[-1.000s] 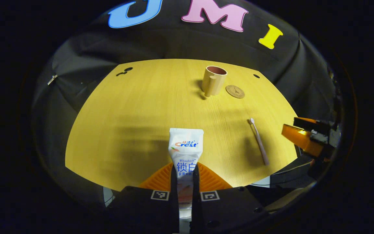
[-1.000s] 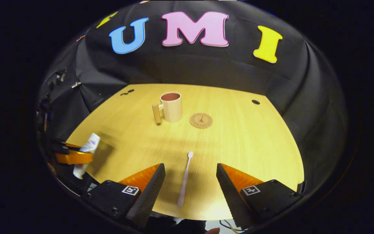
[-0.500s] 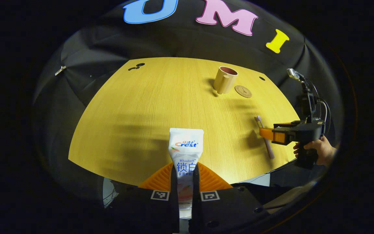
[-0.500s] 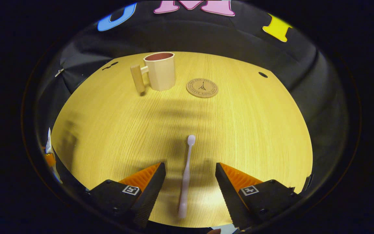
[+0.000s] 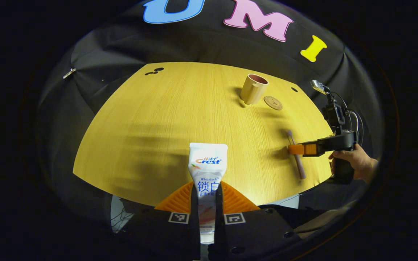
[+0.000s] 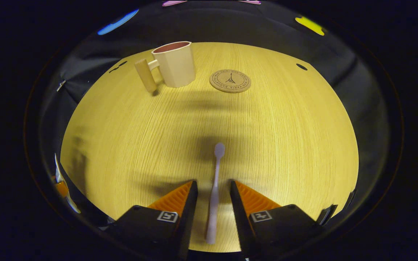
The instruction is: Put the toothbrush and toothpaste on the desktop into the cup, then pick up the cup and place it on the coaster on the desktop.
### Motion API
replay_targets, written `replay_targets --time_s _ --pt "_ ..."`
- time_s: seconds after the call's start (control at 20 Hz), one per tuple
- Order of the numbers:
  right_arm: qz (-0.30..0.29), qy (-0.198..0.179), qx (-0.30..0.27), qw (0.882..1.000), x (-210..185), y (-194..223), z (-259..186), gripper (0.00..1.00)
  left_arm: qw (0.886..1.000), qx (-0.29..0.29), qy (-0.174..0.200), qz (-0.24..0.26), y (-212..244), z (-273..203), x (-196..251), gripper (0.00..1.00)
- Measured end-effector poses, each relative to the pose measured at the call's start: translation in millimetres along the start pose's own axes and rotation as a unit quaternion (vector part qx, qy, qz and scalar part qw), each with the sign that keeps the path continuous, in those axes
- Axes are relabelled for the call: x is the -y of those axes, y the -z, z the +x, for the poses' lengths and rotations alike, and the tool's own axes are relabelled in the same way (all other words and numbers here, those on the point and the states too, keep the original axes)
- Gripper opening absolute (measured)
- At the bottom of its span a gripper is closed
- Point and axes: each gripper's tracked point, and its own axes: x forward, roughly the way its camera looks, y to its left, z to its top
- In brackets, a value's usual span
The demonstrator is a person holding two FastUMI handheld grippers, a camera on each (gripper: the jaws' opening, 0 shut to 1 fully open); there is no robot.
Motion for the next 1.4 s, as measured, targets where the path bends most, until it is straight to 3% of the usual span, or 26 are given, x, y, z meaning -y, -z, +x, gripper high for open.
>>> replay_targets --time_s 0.1,0.15,0.4,0.6,0.75,0.95,1.1,1.4 --pt "0.011 0.000 -0.019 1.000 -0.2 4.6 -2.9 0.14 1.000 -0.001 -0.001 -0.004 2.0 1.1 1.5 0.20" --pt "0.009 -0.003 -0.025 1.000 -1.3 6.1 -3.0 0.09 1.000 -0.002 0.000 -0.006 4.0 2.1 2.7 0.21" --pt "0.005 -0.009 0.010 1.000 2.3 4.0 -7.4 0.07 1.000 0.003 -0.004 -0.024 9.6 0.1 6.6 0.20" --pt "0.006 -0.061 0.082 0.995 -4.2 -17.0 -31.4 0.07 0.999 0.027 0.001 -0.025 1.3 -8.5 9.9 0.21" --pt "0.029 -0.094 0.140 0.985 -1.2 -41.0 -62.2 0.07 0.998 0.061 0.012 -0.021 -21.7 -23.6 26.4 0.20" --pt "0.068 -0.126 0.233 0.962 15.1 -79.4 -114.5 0.06 0.991 0.126 0.037 -0.013 -89.4 -22.1 61.3 0.20" --pt "0.083 -0.147 0.278 0.946 29.4 -101.9 -146.5 0.06 0.978 0.199 0.061 0.006 -152.1 -31.3 92.8 0.20" --pt "0.083 -0.163 0.305 0.935 52.2 -118.7 -175.8 0.06 0.940 0.315 0.127 0.016 -258.2 -36.2 156.4 0.20"
